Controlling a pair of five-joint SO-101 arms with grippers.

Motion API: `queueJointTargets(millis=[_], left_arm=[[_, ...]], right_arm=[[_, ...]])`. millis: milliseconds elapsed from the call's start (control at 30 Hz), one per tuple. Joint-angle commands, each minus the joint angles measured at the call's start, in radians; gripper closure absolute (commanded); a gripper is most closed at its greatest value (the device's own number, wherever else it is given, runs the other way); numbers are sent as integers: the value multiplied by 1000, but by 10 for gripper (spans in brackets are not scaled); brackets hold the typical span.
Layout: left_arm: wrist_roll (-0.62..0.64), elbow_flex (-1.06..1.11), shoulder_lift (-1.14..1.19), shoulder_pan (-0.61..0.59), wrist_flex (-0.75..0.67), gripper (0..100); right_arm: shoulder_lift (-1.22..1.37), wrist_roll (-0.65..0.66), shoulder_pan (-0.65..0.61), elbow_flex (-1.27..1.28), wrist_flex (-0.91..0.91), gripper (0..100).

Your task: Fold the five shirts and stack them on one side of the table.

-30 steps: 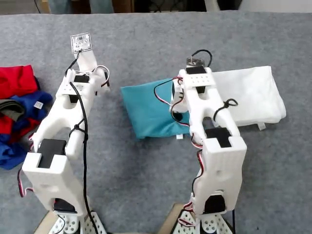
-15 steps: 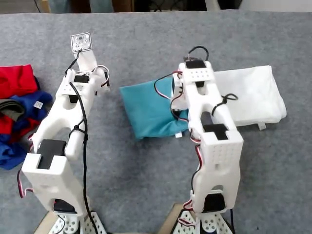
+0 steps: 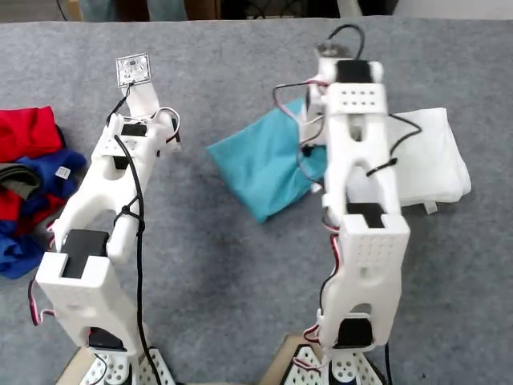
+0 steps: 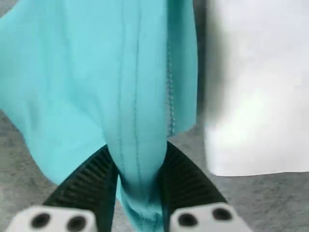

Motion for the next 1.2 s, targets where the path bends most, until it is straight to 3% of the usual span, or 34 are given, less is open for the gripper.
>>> queueJointTargets(millis=[0,433,633,1000,1167], left_arm=[[5,-8,-57,-10,5,971],[5,-4,-57,-8,5,971],[5,-2,-57,-5,5,971],[5,-48,26,-12,9,971],[5,-47,26,-12,11,971]], right_arm=[[-10,41,71,-62,11,985],[-120,315,420,-70,-2,984],[-119,376,574,-134,-58,983],[-119,407,601,-137,-81,973],[-119,407,617,-137,-80,786]])
